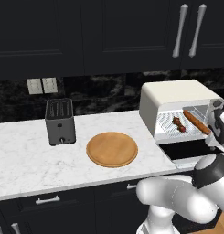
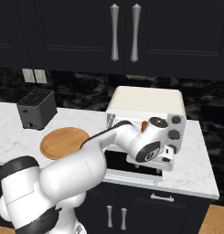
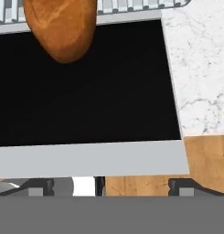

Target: Pick up the kebab skewer and baguette bread, and place them inside the toaster oven. Close the toaster oven door and start by setting the timer.

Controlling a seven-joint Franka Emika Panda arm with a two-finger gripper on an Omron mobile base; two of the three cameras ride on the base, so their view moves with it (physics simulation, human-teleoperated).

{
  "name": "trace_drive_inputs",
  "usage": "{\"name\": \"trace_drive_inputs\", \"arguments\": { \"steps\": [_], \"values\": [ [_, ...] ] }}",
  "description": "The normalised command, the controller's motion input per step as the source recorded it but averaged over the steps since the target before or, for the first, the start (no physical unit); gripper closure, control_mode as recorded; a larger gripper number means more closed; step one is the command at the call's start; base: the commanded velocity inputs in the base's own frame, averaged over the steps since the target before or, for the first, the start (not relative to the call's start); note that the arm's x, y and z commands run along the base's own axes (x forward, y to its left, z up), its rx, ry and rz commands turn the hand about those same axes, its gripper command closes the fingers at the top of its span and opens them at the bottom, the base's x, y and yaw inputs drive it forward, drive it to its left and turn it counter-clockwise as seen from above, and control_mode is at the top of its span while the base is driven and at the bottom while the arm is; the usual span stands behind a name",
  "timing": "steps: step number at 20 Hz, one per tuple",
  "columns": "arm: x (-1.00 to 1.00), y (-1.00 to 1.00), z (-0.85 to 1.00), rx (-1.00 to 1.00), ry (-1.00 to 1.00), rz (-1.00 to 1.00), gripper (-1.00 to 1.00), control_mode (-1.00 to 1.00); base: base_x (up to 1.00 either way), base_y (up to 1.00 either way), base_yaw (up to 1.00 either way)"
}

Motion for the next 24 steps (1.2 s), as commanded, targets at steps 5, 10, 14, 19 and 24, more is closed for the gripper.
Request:
{"name": "trace_drive_inputs", "arguments": {
  "steps": [5,10,14,19,24],
  "values": [
    [0.08,0.08,0.00,0.01,0.00,-0.02,-1.00,-1.00,0.00,0.00,0.00],
    [0.17,0.37,-0.15,-0.01,-0.01,-0.06,-1.00,-1.00,0.00,0.00,0.00],
    [0.22,0.46,-0.35,0.00,-0.08,-0.09,-1.00,-1.00,0.00,0.00,0.00],
    [0.17,0.06,-0.33,0.00,-0.04,-0.08,-1.00,-1.00,0.00,0.00,0.00],
    [0.17,0.00,-0.24,-0.04,0.00,-0.07,-1.00,-1.00,0.00,0.00,0.00]
  ]
}}
